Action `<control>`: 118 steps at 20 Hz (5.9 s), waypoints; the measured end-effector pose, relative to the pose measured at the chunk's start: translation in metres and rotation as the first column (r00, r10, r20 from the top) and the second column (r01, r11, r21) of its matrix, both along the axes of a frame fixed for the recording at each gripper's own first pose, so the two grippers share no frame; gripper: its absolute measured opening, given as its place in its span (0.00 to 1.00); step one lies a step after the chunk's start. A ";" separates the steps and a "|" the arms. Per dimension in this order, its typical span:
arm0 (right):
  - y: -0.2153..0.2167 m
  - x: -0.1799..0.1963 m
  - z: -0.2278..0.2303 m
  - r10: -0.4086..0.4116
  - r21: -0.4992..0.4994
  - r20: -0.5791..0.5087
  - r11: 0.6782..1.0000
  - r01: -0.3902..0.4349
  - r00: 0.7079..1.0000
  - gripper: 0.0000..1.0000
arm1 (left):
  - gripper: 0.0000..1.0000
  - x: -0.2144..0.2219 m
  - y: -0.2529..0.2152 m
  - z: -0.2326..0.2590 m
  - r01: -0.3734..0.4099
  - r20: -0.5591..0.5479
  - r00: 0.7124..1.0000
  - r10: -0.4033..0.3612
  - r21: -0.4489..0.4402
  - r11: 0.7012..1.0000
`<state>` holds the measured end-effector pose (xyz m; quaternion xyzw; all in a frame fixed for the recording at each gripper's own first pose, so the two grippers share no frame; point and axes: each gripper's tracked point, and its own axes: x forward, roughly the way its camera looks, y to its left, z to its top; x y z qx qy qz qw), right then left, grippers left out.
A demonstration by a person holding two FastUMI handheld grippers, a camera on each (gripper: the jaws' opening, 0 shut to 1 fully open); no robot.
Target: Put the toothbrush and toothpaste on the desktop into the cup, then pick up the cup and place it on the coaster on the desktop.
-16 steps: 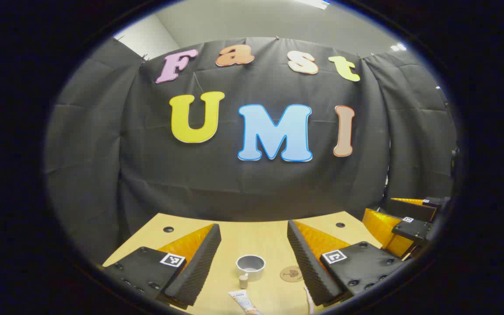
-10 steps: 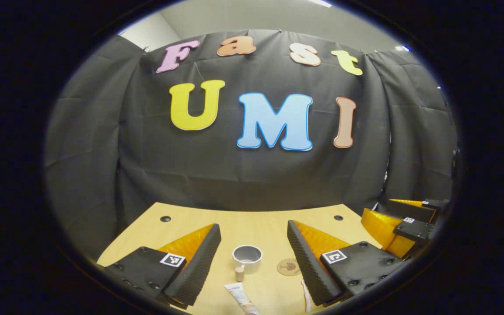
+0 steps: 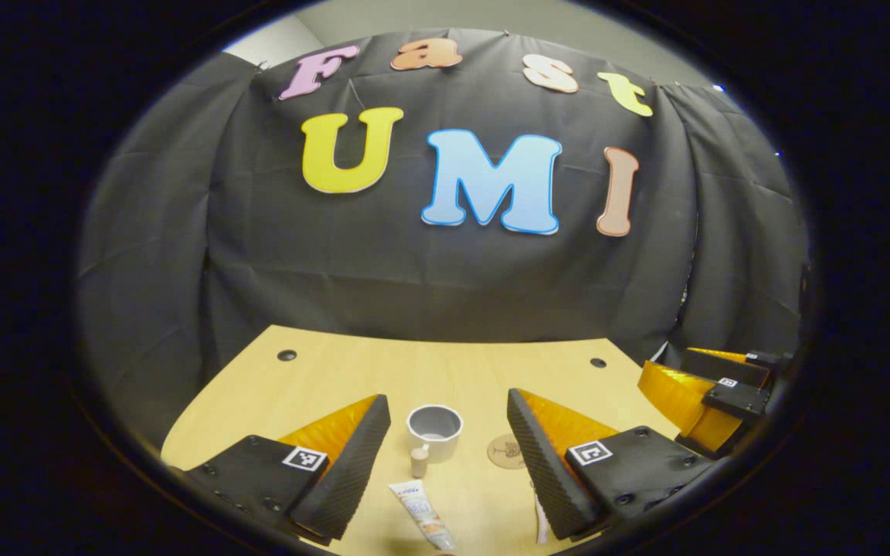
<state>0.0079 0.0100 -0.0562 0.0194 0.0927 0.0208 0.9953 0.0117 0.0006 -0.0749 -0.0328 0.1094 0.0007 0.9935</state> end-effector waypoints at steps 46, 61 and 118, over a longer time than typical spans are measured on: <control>0.033 -0.040 -0.278 -0.010 -0.038 -0.952 0.996 -0.086 0.307 0.77 | 0.84 -0.020 0.043 -0.301 -0.014 -0.874 0.485 0.044 0.042 0.999; 0.027 -0.039 -0.276 0.023 0.013 -0.970 0.999 -0.043 0.241 0.03 | 0.28 -0.017 0.040 -0.301 -0.016 -0.895 0.443 0.053 0.051 0.999; 0.028 -0.039 -0.275 -0.001 -0.016 -0.959 0.998 -0.053 0.283 0.04 | 0.76 0.231 0.036 -0.117 0.005 -0.271 0.962 -0.011 -0.023 1.000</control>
